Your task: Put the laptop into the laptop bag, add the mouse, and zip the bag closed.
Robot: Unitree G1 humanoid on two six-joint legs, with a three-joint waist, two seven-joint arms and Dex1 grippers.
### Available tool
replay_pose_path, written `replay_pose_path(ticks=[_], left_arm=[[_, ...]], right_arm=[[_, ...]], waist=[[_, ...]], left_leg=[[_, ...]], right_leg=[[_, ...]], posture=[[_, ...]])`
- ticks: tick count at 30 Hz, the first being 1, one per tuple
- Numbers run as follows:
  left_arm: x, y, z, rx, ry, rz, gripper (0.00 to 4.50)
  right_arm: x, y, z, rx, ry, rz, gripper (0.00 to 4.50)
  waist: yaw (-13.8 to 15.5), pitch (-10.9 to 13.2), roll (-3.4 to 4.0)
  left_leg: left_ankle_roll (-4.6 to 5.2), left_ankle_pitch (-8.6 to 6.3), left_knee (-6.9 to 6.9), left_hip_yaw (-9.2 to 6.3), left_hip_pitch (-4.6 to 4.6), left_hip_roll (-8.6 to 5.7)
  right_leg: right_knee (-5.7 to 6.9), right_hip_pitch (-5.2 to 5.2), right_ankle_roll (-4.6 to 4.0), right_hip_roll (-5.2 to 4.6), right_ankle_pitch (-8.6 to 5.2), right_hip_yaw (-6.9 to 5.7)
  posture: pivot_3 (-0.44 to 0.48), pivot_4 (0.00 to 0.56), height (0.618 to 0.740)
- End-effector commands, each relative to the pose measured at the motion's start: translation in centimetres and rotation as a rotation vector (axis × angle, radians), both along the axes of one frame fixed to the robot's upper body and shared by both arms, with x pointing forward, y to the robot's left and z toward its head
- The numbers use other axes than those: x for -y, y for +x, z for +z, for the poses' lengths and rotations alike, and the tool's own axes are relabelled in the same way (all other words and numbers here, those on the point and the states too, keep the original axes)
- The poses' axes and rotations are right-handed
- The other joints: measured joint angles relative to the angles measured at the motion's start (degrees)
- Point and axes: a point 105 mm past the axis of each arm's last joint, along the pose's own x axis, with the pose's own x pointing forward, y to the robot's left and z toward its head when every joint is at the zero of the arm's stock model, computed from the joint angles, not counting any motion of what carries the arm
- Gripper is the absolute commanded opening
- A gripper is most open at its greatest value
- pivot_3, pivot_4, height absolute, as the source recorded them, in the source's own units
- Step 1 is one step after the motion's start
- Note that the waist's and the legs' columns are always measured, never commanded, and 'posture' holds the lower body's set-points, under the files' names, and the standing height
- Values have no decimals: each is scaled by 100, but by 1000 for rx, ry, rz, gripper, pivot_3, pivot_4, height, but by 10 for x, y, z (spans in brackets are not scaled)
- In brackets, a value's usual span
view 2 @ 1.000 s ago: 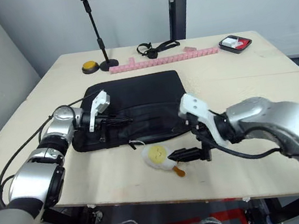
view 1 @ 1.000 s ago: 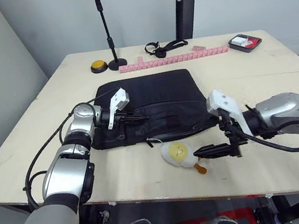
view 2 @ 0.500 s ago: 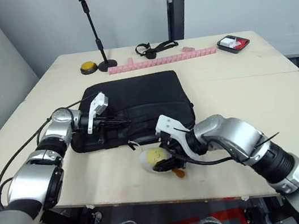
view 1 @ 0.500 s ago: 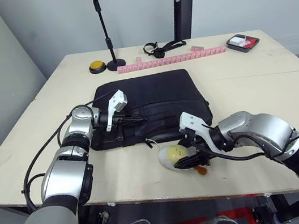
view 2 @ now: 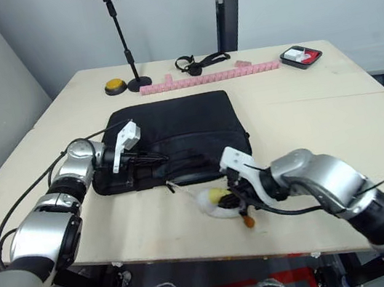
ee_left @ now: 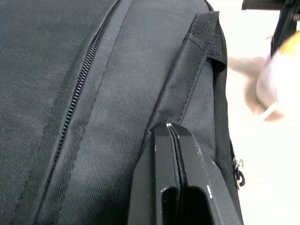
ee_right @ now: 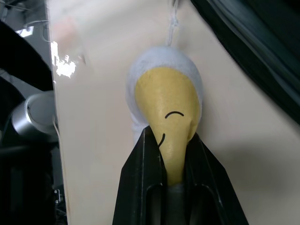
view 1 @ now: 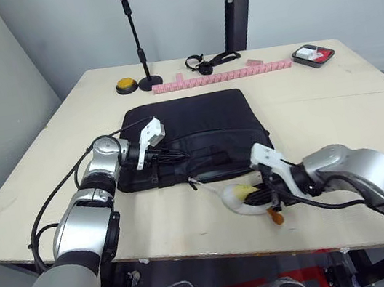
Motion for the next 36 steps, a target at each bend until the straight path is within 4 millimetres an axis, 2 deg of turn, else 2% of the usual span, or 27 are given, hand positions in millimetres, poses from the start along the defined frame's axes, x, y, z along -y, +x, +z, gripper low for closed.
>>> replay_pose_path(ticks=[1, 5, 9, 14, 20, 23, 28, 30, 32, 36], left_arm=[[-6, -8, -26, -77, 73, 6, 0], [-5, -11, -30, -92, 87, -5, 0], [-3, -11, -31, -94, 91, -12, 0], [-1, -11, -32, -97, 93, -16, 0], [0, -11, -34, -106, 92, -6, 0], [0, -11, -36, -109, 94, -7, 0], [0, -13, -38, -110, 103, -15, 0], [0, -14, -40, -109, 111, -21, 0], [-1, -16, -44, -113, 119, -28, 0], [-8, -28, -59, -126, 192, -81, 0]], right_arm=[[25, -6, 21, 62, -26, -31, 22], [55, -9, 29, 83, -86, -85, 22], [88, -13, 27, 74, -175, -144, 22], [127, -6, 34, 102, -246, -254, 22], [178, 20, 47, 182, -360, -456, 22], [192, 31, 54, 226, -399, -507, 22], [202, 51, 62, 315, -479, -517, 22], [205, 68, 68, 367, -500, -568, 22], [197, 83, 75, 419, -499, -574, 22], [157, 98, 78, 466, -471, -515, 22]], waist=[[32, 0, 0], [36, -1, -2], [56, -2, -1], [46, -3, -1], [38, -6, 1], [39, -9, 7], [37, -11, 10], [22, -11, 11], [1, -13, 14], [8, -16, 19]], left_leg=[[0, 0, -1, 1, -1, 0], [1, 0, -2, 2, 0, -1], [2, -1, -3, 3, 2, -1], [14, -3, -2, 8, 2, -13], [22, -3, -1, 11, 5, -21], [28, -3, -1, 15, 6, -33], [37, -2, -1, 15, 3, -36], [41, -1, 0, 16, 4, -40], [45, -2, 3, 24, 5, -45], [47, -2, 0, 27, 11, -50]], right_leg=[[-3, 0, 3, 0, 0, 0], [-7, 1, 6, -3, 1, 2], [-9, 3, 8, -9, -1, 1], [-22, 11, 8, -23, -1, 1], [-26, 21, 9, -33, -1, -1], [-26, 22, 8, -36, -1, 0], [-28, 23, 8, -35, -1, -2], [-29, 27, 7, -35, 0, -2], [-28, 27, 6, -36, 0, -3], [-28, 31, 7, -39, 0, -2]], posture=[[0, 150, 739], [0, 150, 739], [0, 150, 739], [0, 150, 739], [0, 150, 739], [0, 150, 739], [0, 150, 739], [0, 150, 739], [0, 150, 739], [0, 150, 739]])
